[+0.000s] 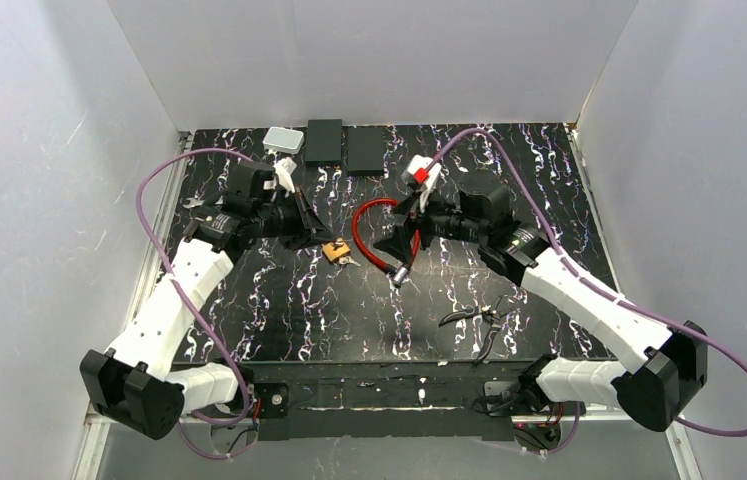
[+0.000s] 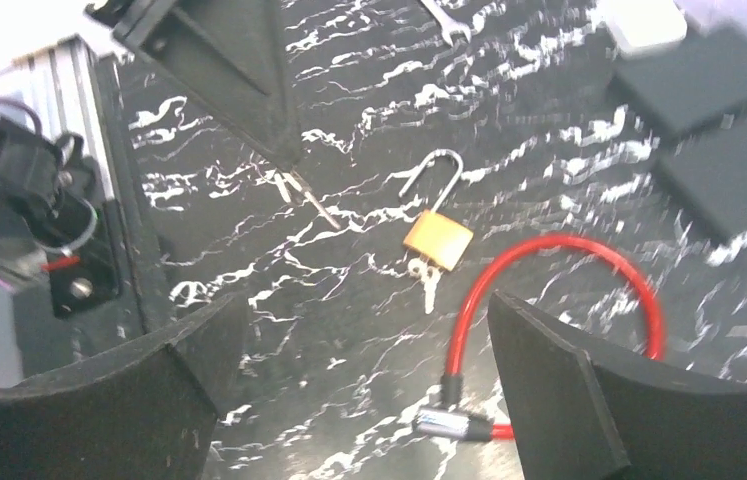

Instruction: Unlock with the key

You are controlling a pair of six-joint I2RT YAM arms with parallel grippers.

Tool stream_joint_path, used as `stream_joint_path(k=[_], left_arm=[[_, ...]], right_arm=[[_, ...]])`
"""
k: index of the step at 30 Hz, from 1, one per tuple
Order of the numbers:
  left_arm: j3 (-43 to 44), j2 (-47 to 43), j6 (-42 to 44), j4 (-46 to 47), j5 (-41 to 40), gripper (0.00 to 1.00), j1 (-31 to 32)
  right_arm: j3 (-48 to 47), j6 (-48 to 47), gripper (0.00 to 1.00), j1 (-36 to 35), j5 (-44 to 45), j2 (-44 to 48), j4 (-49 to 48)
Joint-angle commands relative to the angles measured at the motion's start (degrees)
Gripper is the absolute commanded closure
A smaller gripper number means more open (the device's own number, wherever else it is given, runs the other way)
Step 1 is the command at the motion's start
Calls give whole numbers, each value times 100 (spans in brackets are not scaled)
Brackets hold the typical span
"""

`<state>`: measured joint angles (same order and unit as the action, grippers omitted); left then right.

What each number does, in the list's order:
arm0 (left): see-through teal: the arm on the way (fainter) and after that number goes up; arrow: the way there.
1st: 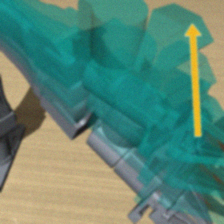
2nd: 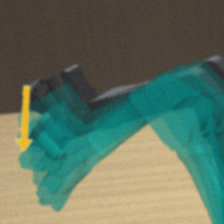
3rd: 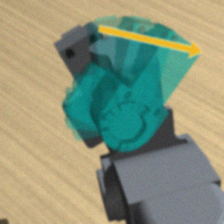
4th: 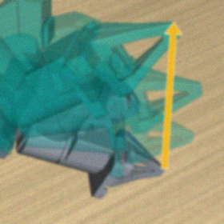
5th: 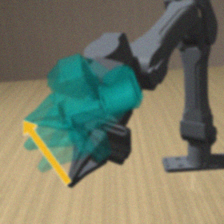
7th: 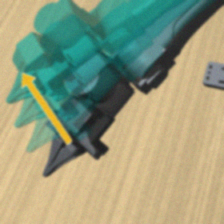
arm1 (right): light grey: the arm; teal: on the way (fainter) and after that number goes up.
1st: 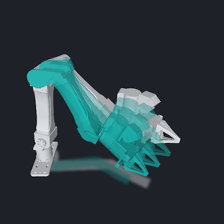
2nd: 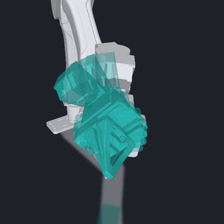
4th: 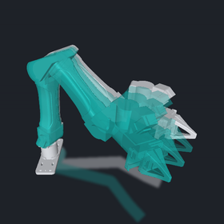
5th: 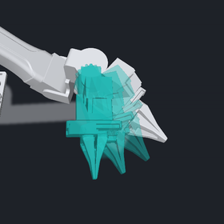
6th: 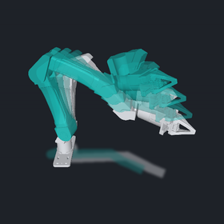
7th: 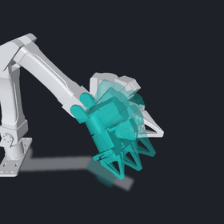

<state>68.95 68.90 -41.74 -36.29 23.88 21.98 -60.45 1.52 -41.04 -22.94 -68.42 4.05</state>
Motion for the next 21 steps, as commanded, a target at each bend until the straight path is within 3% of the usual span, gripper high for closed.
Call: stream_joint_path(k=[1,6,21], left_arm=[[321,-260,-166,-382,449,100,26],[602,-158,-98,-593,629,100,26],[655,-219,55,-817,837,100,26]], right_arm=[[-495,-2267,3,-578,-16,-176,516],[-541,-3160,5,-1375,693,-421,887],[-717,-3559,18,-1486,1055,-659,584]])
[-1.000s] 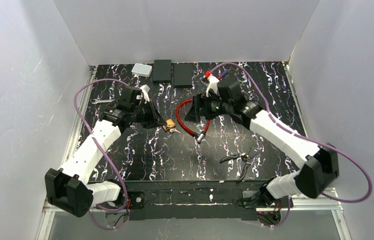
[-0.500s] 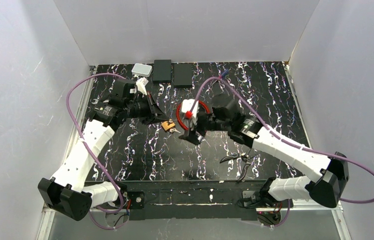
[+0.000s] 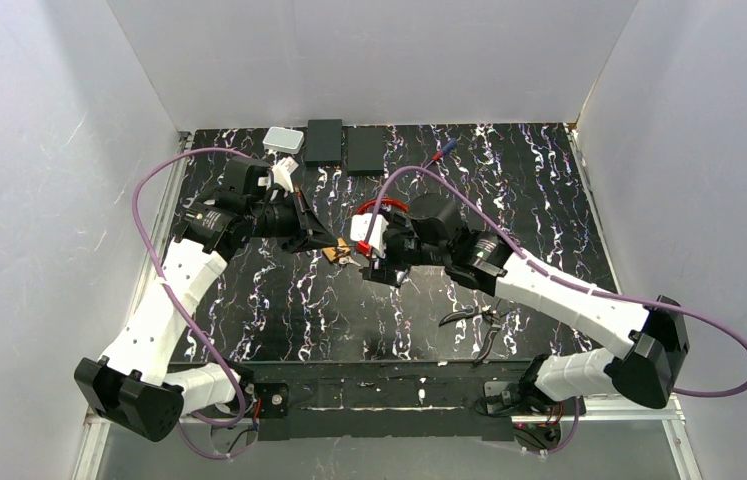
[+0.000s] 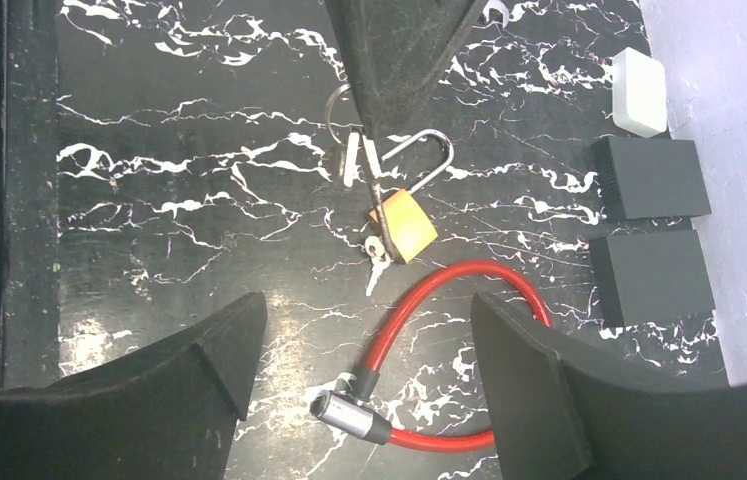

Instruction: Unlock with the key

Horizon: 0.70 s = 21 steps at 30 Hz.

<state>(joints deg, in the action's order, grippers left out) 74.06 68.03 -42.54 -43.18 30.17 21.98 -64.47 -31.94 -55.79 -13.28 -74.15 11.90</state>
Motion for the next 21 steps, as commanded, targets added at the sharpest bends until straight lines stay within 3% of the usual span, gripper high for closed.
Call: stream_joint_path(k=[1,5,9,21], left_arm=[[137,-130,137,-122,202,100,26],[132,-118,125,-121,198,100,27],[165,-101,155,-121,205,100,26],[179,-24,165,-125,200,100,26]], right_arm=[[-327,-232,18,-11,62,-110,-209],[-426,-254,26,-11,-5,-229,-198],[-471,-225,42,-11,22,-317,-276],[-597,-189,47,-26,19,-498,-456]])
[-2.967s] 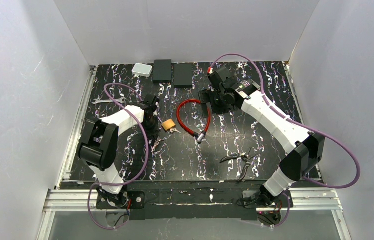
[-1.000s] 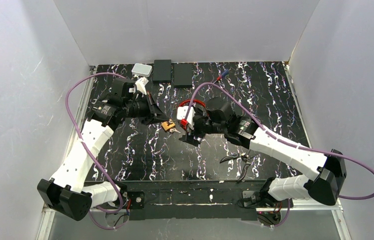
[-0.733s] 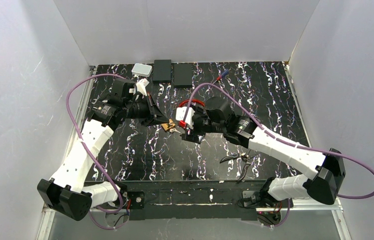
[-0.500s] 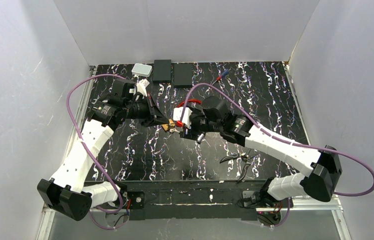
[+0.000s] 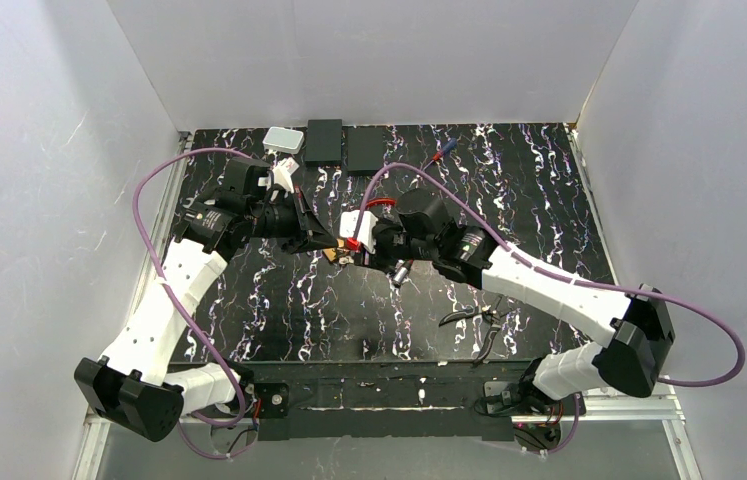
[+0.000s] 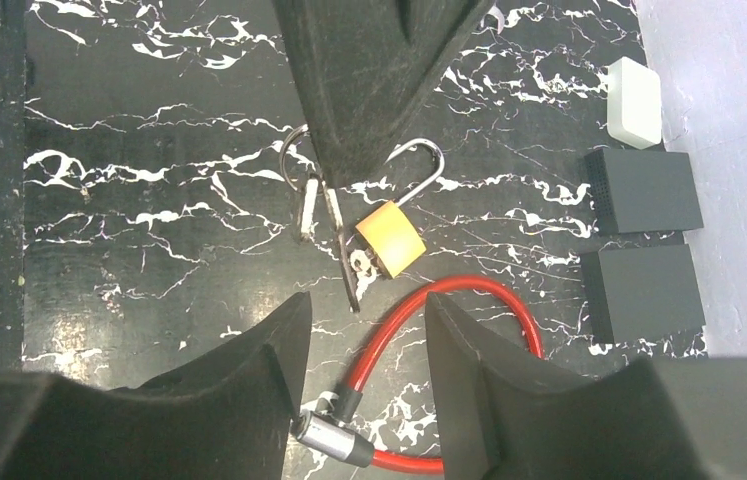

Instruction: Unlock with the key

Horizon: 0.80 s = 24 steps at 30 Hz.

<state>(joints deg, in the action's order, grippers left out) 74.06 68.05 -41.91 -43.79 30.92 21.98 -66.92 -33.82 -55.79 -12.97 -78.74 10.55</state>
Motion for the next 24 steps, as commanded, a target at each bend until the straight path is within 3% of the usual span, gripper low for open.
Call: stream_joint_path(k=[1,20,24], left_arm=[[179,-24,104,-60,125,100,26],[161,37,65,2,114,100,26],[156,37,34,32,124,100,26]], right_arm=[[-363,4,47,-28,-12,-52,-317],[-489,-62,69,-116,-80,-152,-246],[-442,-94,81,-116,-78,-132,-228]])
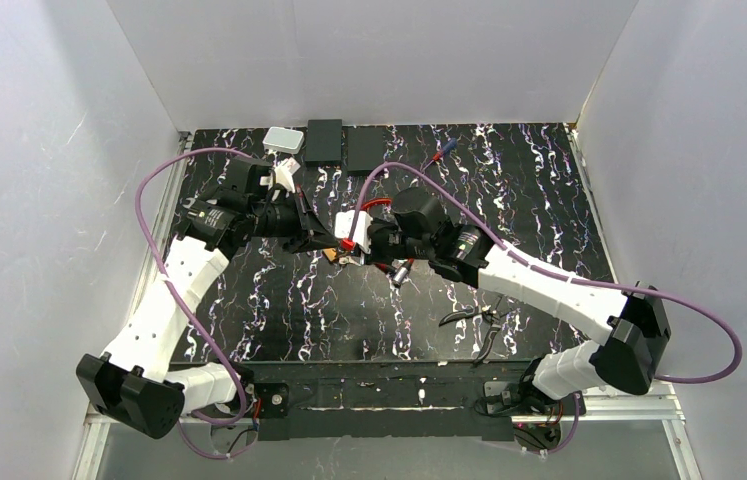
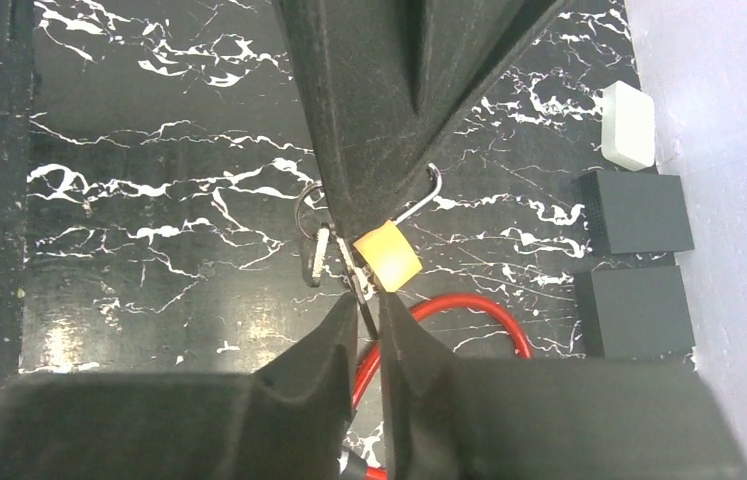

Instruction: Unlock with the key

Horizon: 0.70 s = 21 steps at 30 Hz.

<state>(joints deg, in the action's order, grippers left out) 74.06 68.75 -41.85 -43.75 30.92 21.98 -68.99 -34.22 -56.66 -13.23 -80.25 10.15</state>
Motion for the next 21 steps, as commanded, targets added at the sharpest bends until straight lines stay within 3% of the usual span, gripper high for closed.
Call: stream_joint_path(k=[1,3,7,8,10,12,13,15,21], left_arm=[[160,-34,35,32,133,100,30],[158,-26,42,41,125,100,26],[165,-30,32,69,176,98,26],[175,-43,47,87,225,87,26],[261,-58,135,88,317,51,26],[359,-89,210,38,381,28,26],[412,-116,251,3,381,22,28],[510,-167,273,-51,321,18,18],[744,-447,266,102,157,21,-8]], right_arm=[[-223,-68,85,-29,-48,26,-184],[-212,-97,96,-39,-34,43,-172],[-187,-171,99,-46,40,112,-196],[-181,-208,99,-46,73,141,-195],[-161,-343,99,-60,209,197,-198],[-143,-534,99,-84,382,268,-189],[-139,-637,99,-96,503,310,-189],[-153,-834,99,-127,689,392,-197],[-419,-1564,99,-280,1127,527,-70]])
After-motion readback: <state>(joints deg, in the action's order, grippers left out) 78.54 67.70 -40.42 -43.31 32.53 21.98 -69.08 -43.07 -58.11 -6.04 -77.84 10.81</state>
